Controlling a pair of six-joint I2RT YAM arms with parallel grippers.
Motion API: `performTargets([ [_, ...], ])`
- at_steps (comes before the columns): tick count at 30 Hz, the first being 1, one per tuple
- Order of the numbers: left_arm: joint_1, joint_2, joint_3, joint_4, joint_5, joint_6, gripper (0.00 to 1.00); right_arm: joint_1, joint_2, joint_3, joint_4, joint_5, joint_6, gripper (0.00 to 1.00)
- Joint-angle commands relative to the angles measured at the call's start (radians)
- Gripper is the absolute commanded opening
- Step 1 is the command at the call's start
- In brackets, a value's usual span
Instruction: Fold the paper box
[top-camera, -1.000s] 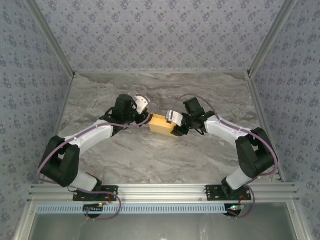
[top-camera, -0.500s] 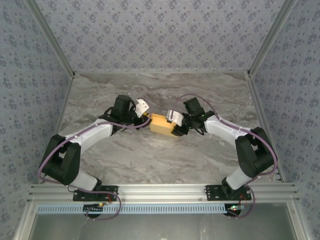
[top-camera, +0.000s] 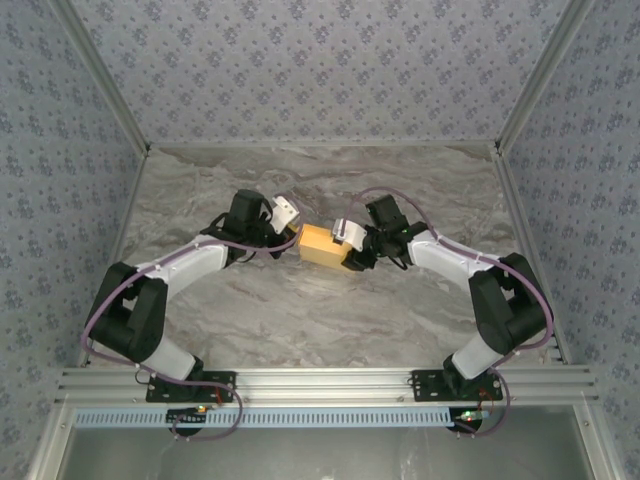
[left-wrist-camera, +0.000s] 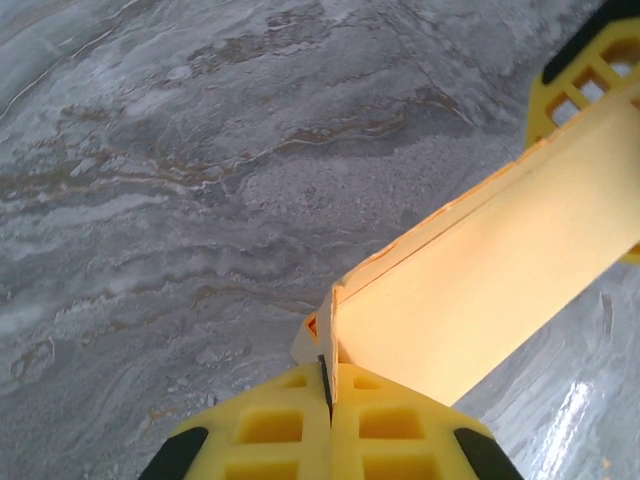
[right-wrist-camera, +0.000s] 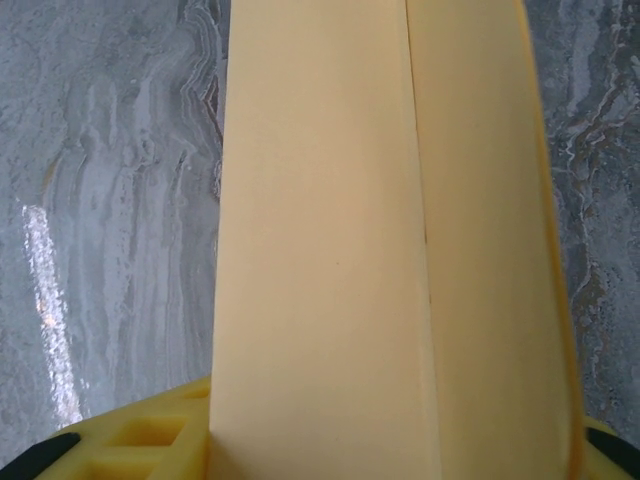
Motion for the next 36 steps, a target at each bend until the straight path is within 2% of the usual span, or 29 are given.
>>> performTargets([
  [1, -0.056, -0.05, 0.036, -0.024, 0.012, -0.054, 0.0, 0.004, 0.031, -0.019, 0.088, 0.065, 0.064, 0.46],
  [8, -0.092, -0.021, 0.066, 0.003, -0.004, -0.169, 0.0, 0.013, 0.058, 0.001, 0.066, 0.095, 0.068, 0.46],
  [10, -0.104, -0.006, 0.107, -0.053, -0.066, -0.189, 0.0, 0.017, 0.065, 0.01, 0.055, 0.103, 0.072, 0.46],
  [13, -0.122, 0.022, 0.155, -0.132, -0.096, -0.217, 0.02, 0.023, 0.073, 0.02, 0.041, 0.119, 0.083, 0.47],
  [19, -0.128, 0.059, 0.091, -0.051, -0.101, -0.287, 0.08, 0.026, 0.079, 0.034, 0.03, 0.129, 0.106, 0.47],
  [24, -0.129, 0.07, 0.055, -0.007, -0.099, -0.295, 0.16, 0.023, 0.084, 0.056, -0.019, 0.108, 0.091, 0.47],
  [25, -0.128, 0.068, 0.052, -0.001, -0.09, -0.295, 0.21, 0.022, 0.087, 0.066, -0.049, 0.089, 0.075, 0.46],
  [29, -0.118, 0.017, 0.04, 0.023, -0.031, -0.302, 0.3, 0.013, 0.088, 0.083, -0.119, 0.033, 0.016, 0.46],
  [32, -0.103, -0.056, 0.024, 0.053, 0.031, -0.309, 0.44, 0.002, 0.088, 0.091, -0.151, 0.027, -0.01, 0.46],
  [35, -0.09, -0.136, 0.002, 0.066, 0.037, -0.287, 0.46, -0.014, 0.099, 0.122, -0.229, -0.011, -0.068, 0.39],
  [36, -0.075, -0.167, -0.017, 0.101, 0.036, -0.292, 0.46, -0.018, 0.105, 0.129, -0.251, -0.021, -0.087, 0.39],
])
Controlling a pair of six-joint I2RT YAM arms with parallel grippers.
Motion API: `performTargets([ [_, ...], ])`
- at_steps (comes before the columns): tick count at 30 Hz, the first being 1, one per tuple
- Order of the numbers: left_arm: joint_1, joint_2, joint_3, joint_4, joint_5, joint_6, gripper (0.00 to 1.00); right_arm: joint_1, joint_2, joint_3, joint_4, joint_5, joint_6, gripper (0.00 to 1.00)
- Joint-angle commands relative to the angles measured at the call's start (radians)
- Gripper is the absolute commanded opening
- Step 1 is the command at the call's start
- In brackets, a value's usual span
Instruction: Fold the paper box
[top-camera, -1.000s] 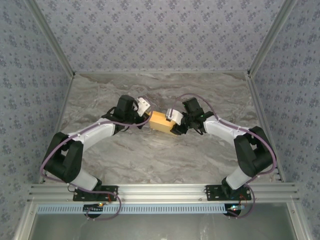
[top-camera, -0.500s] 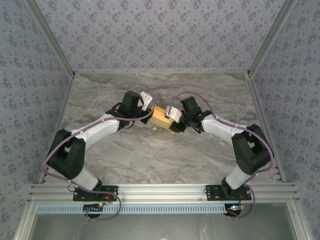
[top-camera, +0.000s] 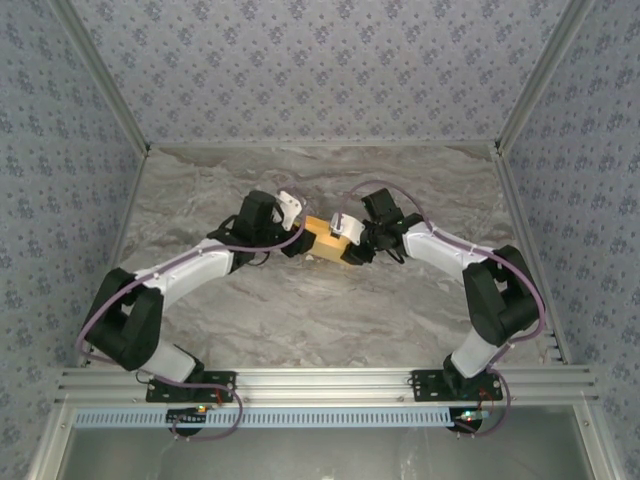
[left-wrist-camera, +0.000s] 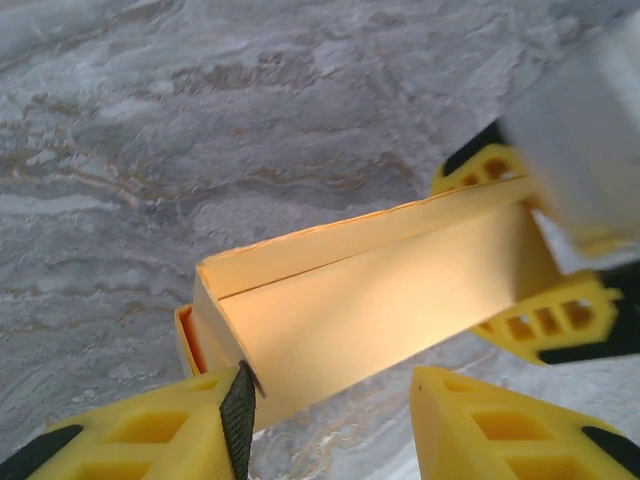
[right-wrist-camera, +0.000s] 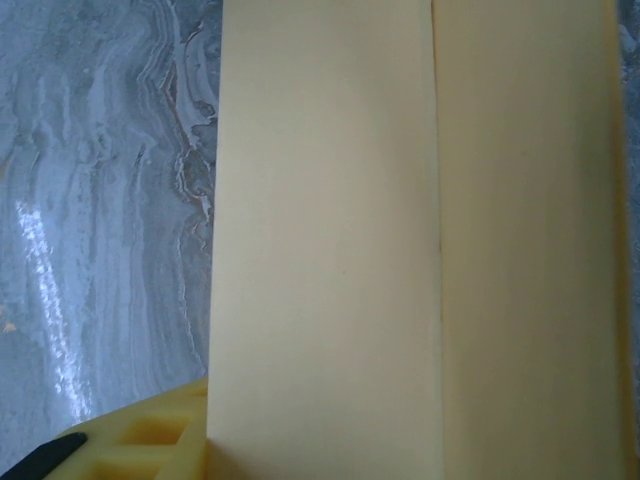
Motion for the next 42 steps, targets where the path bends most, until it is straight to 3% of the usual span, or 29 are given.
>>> performTargets([
  [1, 0.034, -0.141, -0.054, 0.133, 0.088, -0.012, 0.6, -0.011, 0.045, 0.028, -0.154, -0.054, -0.098, 0.4],
  [3, 0.056, -0.214, -0.128, 0.29, 0.071, -0.023, 0.9, -0.005, 0.046, 0.022, -0.176, -0.072, -0.156, 0.41],
  [4, 0.058, -0.24, -0.166, 0.35, 0.044, 0.001, 0.99, -0.002, 0.046, 0.023, -0.204, -0.089, -0.192, 0.41],
  [5, 0.061, -0.254, -0.191, 0.388, 0.018, 0.025, 0.99, 0.004, 0.046, 0.027, -0.226, -0.102, -0.225, 0.41],
  [8, 0.101, -0.236, -0.242, 0.437, -0.009, 0.044, 0.99, 0.022, 0.039, 0.026, -0.275, -0.117, -0.311, 0.41],
  [13, 0.182, -0.15, -0.37, 0.615, -0.001, -0.044, 0.86, 0.02, 0.02, 0.018, -0.28, -0.162, -0.362, 0.41],
  [15, 0.185, -0.142, -0.42, 0.651, 0.013, -0.011, 0.86, 0.016, 0.015, 0.018, -0.312, -0.176, -0.37, 0.41],
  [24, 0.199, -0.177, -0.504, 0.585, 0.007, 0.081, 0.85, 0.013, 0.023, 0.049, -0.378, -0.169, -0.379, 0.41],
  [29, 0.193, -0.126, -0.498, 0.712, 0.161, 0.054, 0.85, 0.027, 0.044, 0.066, -0.395, -0.147, -0.38, 0.41],
  [33, 0.186, -0.103, -0.475, 0.671, 0.285, 0.09, 0.81, 0.028, 0.045, 0.072, -0.399, -0.152, -0.381, 0.41],
  [42, 0.138, -0.098, -0.473, 0.662, 0.325, 0.092, 0.76, 0.029, 0.069, 0.096, -0.413, -0.152, -0.385, 0.41],
])
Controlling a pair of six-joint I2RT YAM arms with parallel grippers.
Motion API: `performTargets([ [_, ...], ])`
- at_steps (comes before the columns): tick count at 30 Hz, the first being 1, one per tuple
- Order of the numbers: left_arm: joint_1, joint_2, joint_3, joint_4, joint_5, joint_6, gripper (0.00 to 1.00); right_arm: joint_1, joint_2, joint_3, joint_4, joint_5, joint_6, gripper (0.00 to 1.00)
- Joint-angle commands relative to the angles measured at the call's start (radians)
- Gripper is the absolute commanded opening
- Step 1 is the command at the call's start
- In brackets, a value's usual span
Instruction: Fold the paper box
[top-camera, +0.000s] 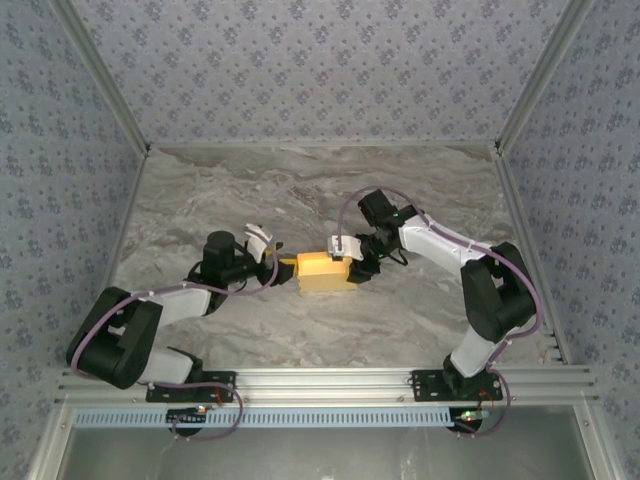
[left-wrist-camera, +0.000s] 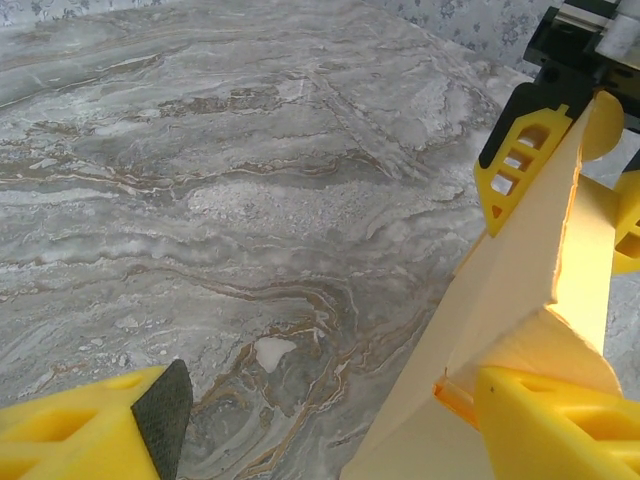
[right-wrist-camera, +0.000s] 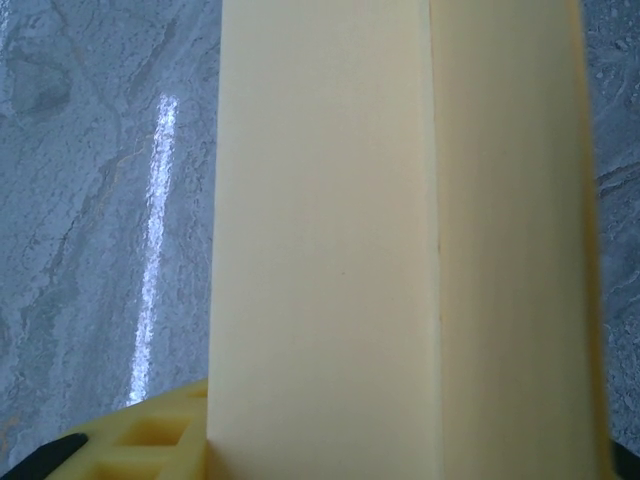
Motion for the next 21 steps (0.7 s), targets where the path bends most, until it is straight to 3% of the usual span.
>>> performTargets([
  [1, -0.027, -0.014, 0.036, 0.008, 0.065, 0.022, 0.76, 0.008, 0.041, 0.011, -0.077, 0.018, -0.014, 0.41],
  [14, -0.004, -0.045, 0.02, -0.037, 0.025, 0.106, 0.76, 0.017, 0.035, 0.011, -0.061, 0.046, -0.014, 0.44],
  [18, -0.005, -0.054, 0.014, -0.054, 0.044, 0.128, 0.76, 0.003, 0.039, 0.04, -0.024, 0.04, 0.099, 0.56],
  [21, -0.008, -0.049, 0.004, -0.045, 0.043, 0.137, 0.76, 0.008, 0.001, 0.015, 0.036, 0.049, 0.122, 0.58],
])
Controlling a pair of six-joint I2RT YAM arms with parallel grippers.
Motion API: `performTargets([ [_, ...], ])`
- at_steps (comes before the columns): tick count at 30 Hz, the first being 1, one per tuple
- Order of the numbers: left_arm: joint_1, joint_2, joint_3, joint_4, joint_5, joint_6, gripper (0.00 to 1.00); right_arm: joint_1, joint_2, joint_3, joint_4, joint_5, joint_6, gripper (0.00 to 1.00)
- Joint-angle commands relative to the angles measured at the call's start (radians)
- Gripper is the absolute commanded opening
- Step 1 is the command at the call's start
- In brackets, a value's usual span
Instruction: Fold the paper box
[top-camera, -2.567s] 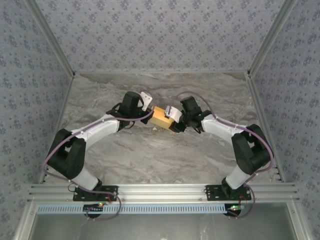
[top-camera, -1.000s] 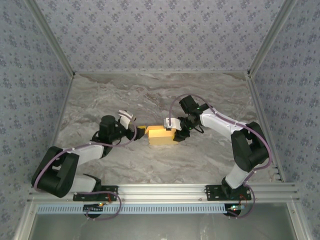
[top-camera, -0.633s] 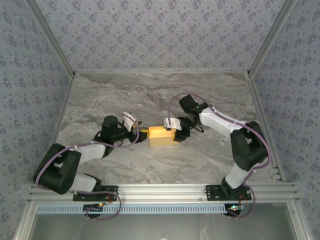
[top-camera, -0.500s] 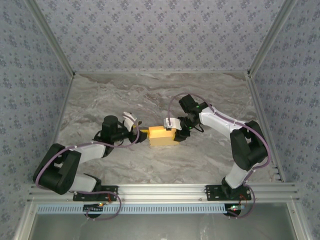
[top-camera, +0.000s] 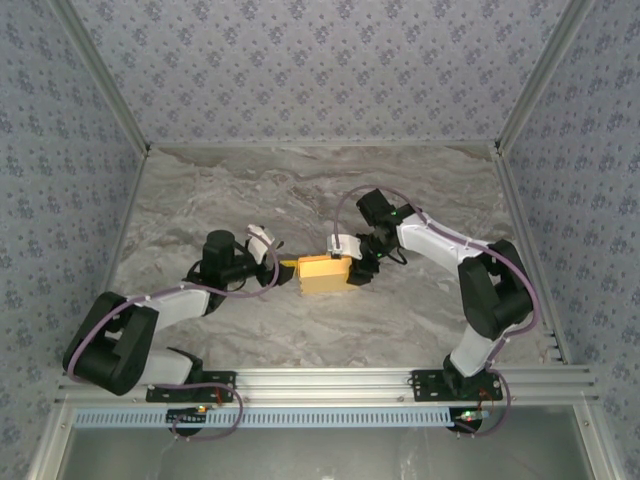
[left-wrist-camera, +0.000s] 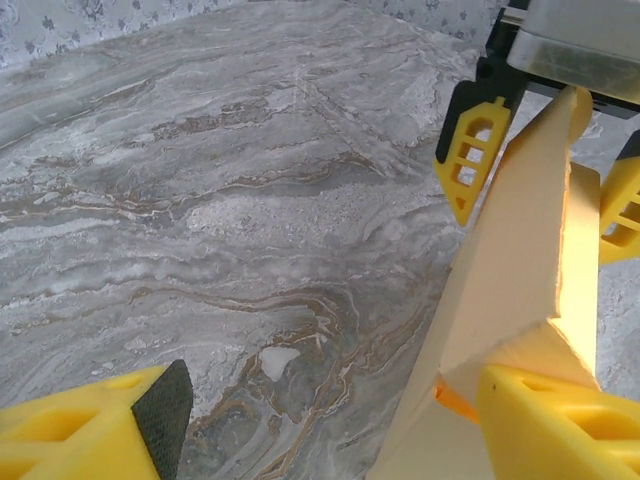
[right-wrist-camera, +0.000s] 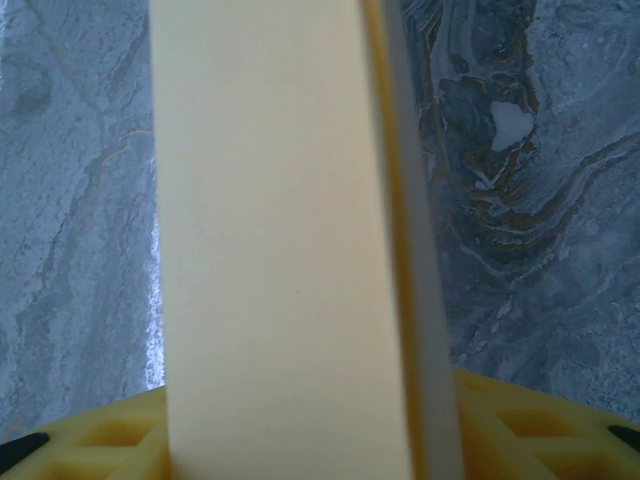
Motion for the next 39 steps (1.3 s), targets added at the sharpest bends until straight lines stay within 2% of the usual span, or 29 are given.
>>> performTargets([
  [1, -0.007, -0.013, -0.01, 0.006, 0.037, 0.036, 0.76, 0.009, -0.033, -0.014, 0.048, 0.035, 0.055, 0.57],
  [4, -0.007, -0.012, -0.009, 0.016, 0.041, 0.04, 0.76, 0.013, -0.064, -0.035, 0.095, 0.049, 0.027, 0.53],
  [14, -0.038, 0.011, 0.04, -0.037, 0.039, 0.109, 0.73, 0.032, 0.011, 0.027, -0.015, 0.082, -0.015, 0.51],
  [25, -0.072, 0.045, 0.032, -0.053, -0.049, 0.159, 0.71, 0.036, 0.042, 0.062, -0.027, 0.112, -0.003, 0.49],
  [31, -0.063, -0.062, 0.001, -0.008, -0.043, 0.12, 0.81, 0.029, 0.04, 0.061, -0.027, 0.113, -0.011, 0.49],
  [33, -0.063, -0.118, -0.023, 0.026, -0.024, 0.123, 0.88, 0.028, 0.039, 0.061, -0.03, 0.104, -0.021, 0.49],
  [35, -0.064, -0.151, -0.023, 0.004, 0.017, 0.155, 0.98, 0.028, 0.036, 0.059, -0.036, 0.089, -0.035, 0.49],
  [39, -0.066, -0.1, -0.01, -0.026, 0.138, 0.26, 0.99, 0.027, 0.027, 0.061, -0.05, 0.041, -0.076, 0.49],
])
